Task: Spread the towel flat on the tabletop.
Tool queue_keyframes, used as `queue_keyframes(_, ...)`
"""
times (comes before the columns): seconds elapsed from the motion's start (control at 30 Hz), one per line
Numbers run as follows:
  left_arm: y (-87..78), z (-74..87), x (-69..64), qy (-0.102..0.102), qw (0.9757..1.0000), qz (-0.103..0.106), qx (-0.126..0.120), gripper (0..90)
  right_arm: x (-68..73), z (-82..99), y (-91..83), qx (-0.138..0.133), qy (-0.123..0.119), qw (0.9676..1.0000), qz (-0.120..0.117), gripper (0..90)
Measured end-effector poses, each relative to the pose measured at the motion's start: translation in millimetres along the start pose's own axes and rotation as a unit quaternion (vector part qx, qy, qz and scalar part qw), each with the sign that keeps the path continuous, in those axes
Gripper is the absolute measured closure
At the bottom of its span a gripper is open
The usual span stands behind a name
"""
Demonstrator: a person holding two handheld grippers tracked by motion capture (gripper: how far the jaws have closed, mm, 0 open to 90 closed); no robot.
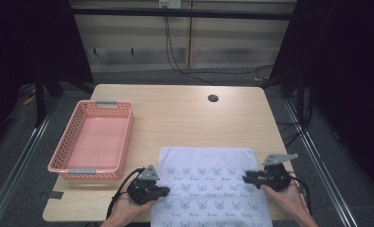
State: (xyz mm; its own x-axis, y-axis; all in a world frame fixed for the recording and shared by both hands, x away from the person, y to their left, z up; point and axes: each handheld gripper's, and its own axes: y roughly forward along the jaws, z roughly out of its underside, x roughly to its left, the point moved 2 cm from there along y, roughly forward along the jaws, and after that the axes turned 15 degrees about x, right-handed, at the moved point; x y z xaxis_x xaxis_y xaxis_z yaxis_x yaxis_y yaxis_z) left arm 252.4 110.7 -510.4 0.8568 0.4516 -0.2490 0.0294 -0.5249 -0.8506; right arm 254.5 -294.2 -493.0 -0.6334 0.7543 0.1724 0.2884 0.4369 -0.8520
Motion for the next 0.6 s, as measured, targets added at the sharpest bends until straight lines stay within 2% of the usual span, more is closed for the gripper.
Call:
queue_keyframes(0.07, -3.7, -1.6, 1.7, -0.004, 0.9999, -0.009, 0.001, 79.8, -24.4, -15.1, 2.6, -0.018, 0.023, 0.9991, 0.029, 61.1)
queue_keyframes(0.1, -6.1, -3.1, 2.8, -0.006, 0.9999, -0.006, -0.007, 77.9, -32.1, -18.8, 3.9, -0.022, 0.033, 0.9988, 0.028, 59.8)
queue_keyframes(0.13, -9.6, -5.4, 5.9, -0.007, 0.9997, -0.011, -0.019, 75.9, -42.2, -23.6, 7.0, -0.025, 0.036, 0.9983, 0.039, 57.0)
queue_keyframes(0.17, -11.4, -7.3, 8.7, -0.014, 0.9995, -0.014, -0.025, 74.6, -51.7, -27.9, 10.8, -0.027, 0.039, 0.9972, 0.059, 56.6)
queue_keyframes(0.23, -15.1, -13.5, 17.4, -0.038, 0.9982, -0.023, -0.039, 70.7, -62.7, -31.9, 17.7, -0.021, 0.045, 0.9967, 0.064, 54.6)
queue_keyframes(0.3, -15.2, -18.9, 26.0, -0.046, 0.9976, -0.026, -0.045, 67.6, -68.0, -34.9, 24.8, -0.012, 0.047, 0.9965, 0.068, 53.7)
queue_keyframes(0.33, -13.1, -22.4, 31.6, -0.057, 0.9968, -0.034, -0.044, 65.3, -70.1, -35.6, 27.8, -0.008, 0.047, 0.9957, 0.079, 52.5)
queue_keyframes(0.37, -12.5, -24.1, 35.1, -0.063, 0.9964, -0.039, -0.041, 62.8, -72.4, -35.6, 30.8, -0.005, 0.053, 0.9955, 0.078, 51.5)
queue_keyframes(0.4, -11.4, -27.5, 39.0, -0.073, 0.9957, -0.035, -0.046, 61.2, -73.1, -35.3, 32.0, -0.003, 0.057, 0.9952, 0.08, 51.0)
queue_keyframes(0.47, -10.5, -31.9, 42.5, -0.073, 0.9951, -0.046, -0.049, 57.4, -74.3, -33.6, 32.9, -0.003, 0.057, 0.9951, 0.081, 51.7)
queue_keyframes(0.5, -10.7, -34.0, 45.4, -0.08, 0.9943, -0.052, -0.048, 55.0, -74.5, -33.0, 32.8, -0.005, 0.052, 0.9953, 0.081, 52.5)
queue_keyframes(0.6, -9.6, -39.9, 53.1, -0.089, 0.9927, -0.062, -0.053, 51.3, -69.5, -30.8, 32.4, -0.007, 0.04, 0.9967, 0.071, 66.3)
